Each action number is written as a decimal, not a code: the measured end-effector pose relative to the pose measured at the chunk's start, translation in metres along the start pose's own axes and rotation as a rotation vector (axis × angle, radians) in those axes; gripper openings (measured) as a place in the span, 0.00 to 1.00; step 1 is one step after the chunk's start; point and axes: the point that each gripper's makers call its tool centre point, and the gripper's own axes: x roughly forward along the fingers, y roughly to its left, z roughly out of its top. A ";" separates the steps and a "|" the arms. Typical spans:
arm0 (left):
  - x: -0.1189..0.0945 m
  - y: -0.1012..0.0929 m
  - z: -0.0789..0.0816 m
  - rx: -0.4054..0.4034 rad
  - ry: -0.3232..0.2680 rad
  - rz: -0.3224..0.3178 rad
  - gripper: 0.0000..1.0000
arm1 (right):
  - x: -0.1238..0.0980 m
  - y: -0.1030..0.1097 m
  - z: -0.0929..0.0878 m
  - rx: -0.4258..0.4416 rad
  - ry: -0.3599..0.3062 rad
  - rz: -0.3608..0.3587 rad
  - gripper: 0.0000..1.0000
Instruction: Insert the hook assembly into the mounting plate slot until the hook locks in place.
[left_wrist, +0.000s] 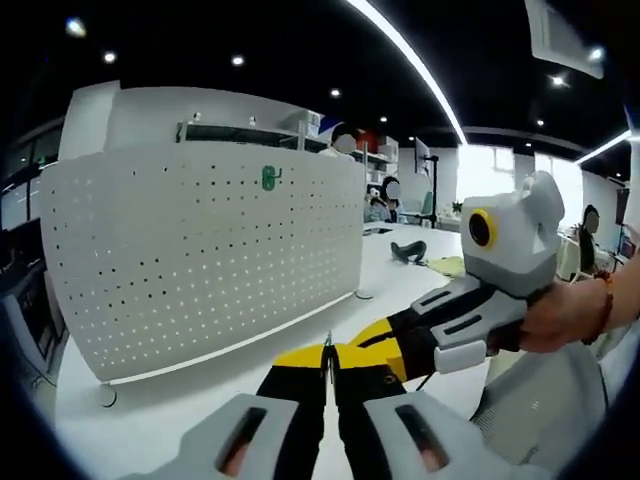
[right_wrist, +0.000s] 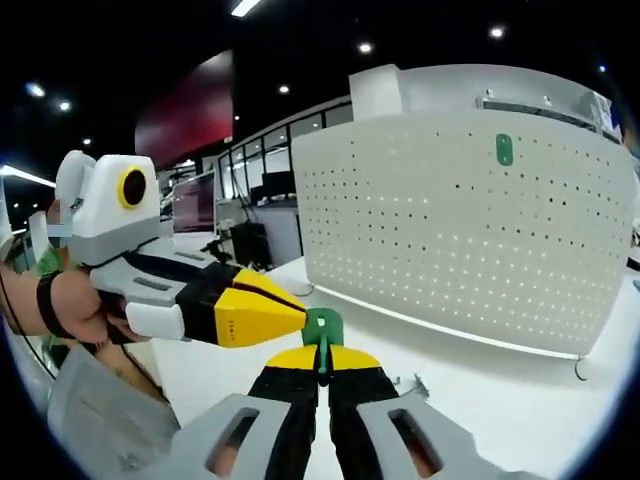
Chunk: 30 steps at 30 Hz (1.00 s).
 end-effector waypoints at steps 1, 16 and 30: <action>0.000 0.000 0.001 -0.009 -0.007 0.001 0.02 | 0.000 -0.001 0.001 -0.001 -0.001 -0.003 0.01; -0.006 0.006 0.009 0.009 -0.050 0.003 0.14 | -0.006 -0.033 0.031 0.029 -0.073 -0.116 0.01; -0.023 0.000 0.009 -0.012 -0.104 -0.023 0.31 | -0.008 -0.056 0.057 0.028 -0.118 -0.200 0.01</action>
